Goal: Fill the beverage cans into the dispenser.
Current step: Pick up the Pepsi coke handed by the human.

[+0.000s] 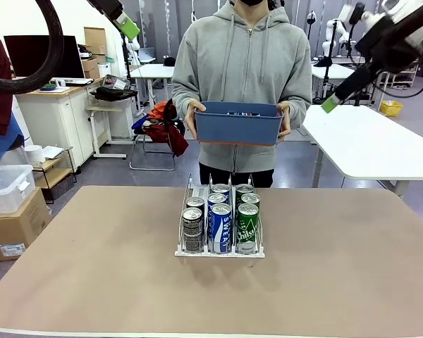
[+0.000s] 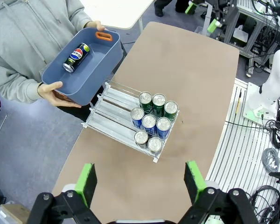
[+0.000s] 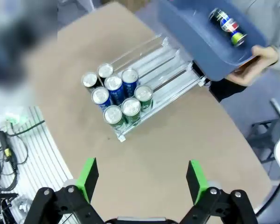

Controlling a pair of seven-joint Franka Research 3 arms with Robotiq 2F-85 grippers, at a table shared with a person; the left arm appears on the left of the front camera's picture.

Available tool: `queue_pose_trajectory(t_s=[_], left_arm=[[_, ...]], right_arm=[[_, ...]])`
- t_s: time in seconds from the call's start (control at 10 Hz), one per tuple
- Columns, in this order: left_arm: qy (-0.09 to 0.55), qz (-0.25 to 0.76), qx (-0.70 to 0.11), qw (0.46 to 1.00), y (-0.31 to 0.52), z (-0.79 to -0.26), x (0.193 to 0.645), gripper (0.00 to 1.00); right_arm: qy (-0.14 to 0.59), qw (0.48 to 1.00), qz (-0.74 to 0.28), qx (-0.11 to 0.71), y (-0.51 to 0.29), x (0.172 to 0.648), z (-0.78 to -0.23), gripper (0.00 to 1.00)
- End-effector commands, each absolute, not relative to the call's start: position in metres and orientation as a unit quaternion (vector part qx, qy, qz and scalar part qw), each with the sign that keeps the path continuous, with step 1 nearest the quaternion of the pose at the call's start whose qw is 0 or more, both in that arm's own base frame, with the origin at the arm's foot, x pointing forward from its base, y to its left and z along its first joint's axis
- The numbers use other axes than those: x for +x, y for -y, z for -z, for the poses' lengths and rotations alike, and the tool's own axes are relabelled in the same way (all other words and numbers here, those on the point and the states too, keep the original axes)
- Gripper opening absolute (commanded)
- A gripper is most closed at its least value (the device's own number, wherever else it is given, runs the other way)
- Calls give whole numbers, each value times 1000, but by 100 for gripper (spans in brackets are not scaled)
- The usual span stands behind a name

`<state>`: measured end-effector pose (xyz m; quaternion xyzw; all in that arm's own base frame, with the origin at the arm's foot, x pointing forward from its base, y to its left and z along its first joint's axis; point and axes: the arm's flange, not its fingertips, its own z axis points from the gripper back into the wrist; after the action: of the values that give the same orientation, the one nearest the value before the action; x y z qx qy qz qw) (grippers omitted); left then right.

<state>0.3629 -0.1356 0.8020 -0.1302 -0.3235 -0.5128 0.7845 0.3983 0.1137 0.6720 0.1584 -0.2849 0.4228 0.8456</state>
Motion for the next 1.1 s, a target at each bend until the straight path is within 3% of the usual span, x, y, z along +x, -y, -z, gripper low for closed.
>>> queue_pose_trajectory(t_s=[0.0, 0.3, 1.0], left_arm=[[322, 518, -138, 781, 133, -802, 362, 100], [322, 518, -138, 781, 133, -802, 362, 100], [322, 518, -138, 781, 133, -802, 362, 100]], right_arm=[[301, 843, -422, 143, -119, 407, -706, 100], [290, 841, -430, 156, -121, 413, -768, 100], [300, 839, -426, 154, -121, 415, -785, 100]])
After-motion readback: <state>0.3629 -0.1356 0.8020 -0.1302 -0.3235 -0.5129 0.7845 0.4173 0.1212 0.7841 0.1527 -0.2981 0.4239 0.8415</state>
